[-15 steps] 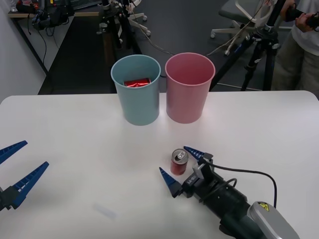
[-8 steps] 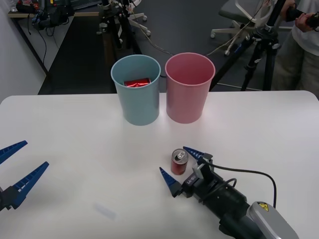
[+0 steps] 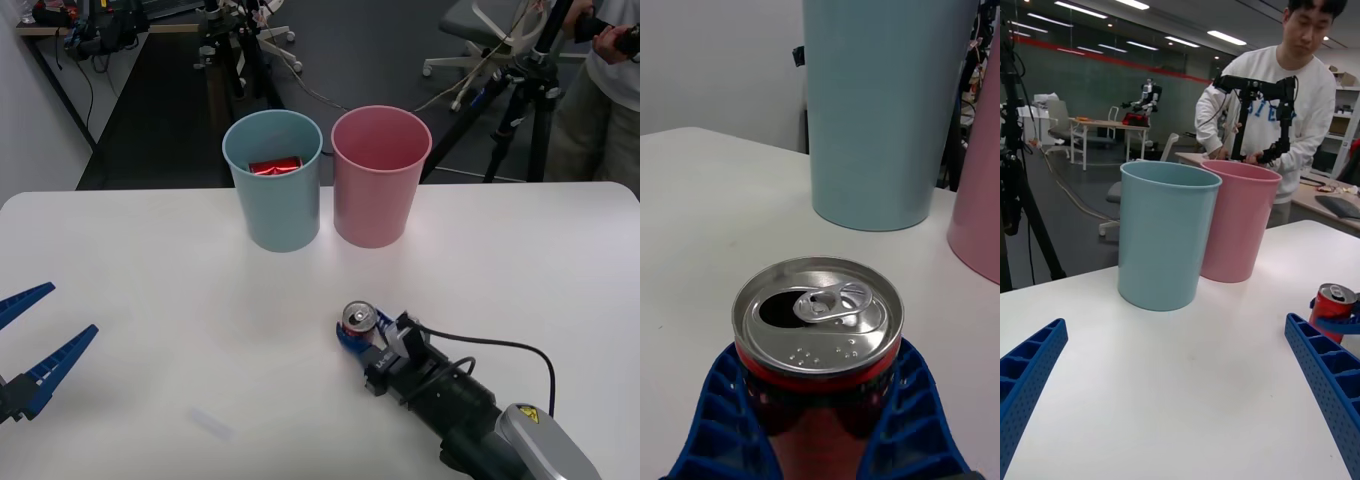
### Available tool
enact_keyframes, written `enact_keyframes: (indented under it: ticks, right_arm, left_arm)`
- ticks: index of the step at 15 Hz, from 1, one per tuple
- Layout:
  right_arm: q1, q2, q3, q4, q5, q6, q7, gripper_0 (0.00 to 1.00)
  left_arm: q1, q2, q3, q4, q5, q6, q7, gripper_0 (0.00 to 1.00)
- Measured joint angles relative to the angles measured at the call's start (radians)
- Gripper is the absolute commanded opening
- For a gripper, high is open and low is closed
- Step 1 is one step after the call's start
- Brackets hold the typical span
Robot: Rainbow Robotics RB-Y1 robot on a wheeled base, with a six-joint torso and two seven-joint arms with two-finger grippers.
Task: Grasp the object on the table and drop it into the matching bin: aluminum can to the light blue bin, PET bottle to the pink bin.
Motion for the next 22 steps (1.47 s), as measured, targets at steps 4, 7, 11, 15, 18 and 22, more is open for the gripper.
enact_keyframes:
  ticks: [4,7,11,15,18,22]
  right_arm:
    - [-0.003,-0.002,-0.002,0.0,-0.002,-0.003,-0.002,0.0]
    - [-0.003,-0.013,-0.007,-0.018,-0.014,-0.016,-0.013,0.0]
    - [0.018,-0.051,-0.006,-0.115,-0.03,-0.015,-0.057,0.0]
    - [0.041,-0.104,-0.003,-0.243,-0.032,-0.002,-0.175,0.0]
    - [0.063,-0.165,-0.005,-0.361,-0.021,0.055,-0.249,0.0]
    - [0.071,-0.221,-0.066,-0.506,0.067,0.098,-0.393,0.0]
  left_arm:
    - [0.0,0.0,0.0,0.0,0.0,0.0,0.0,1.0]
    - [0.0,0.0,0.0,0.0,0.0,0.0,0.0,1.0]
    - [0.0,0.0,0.0,0.0,0.0,0.0,0.0,1.0]
    - [0.0,0.0,0.0,0.0,0.0,0.0,0.0,1.0]
    - [0.0,0.0,0.0,0.0,0.0,0.0,0.0,1.0]
    - [0.0,0.0,0.0,0.0,0.0,0.0,0.0,1.0]
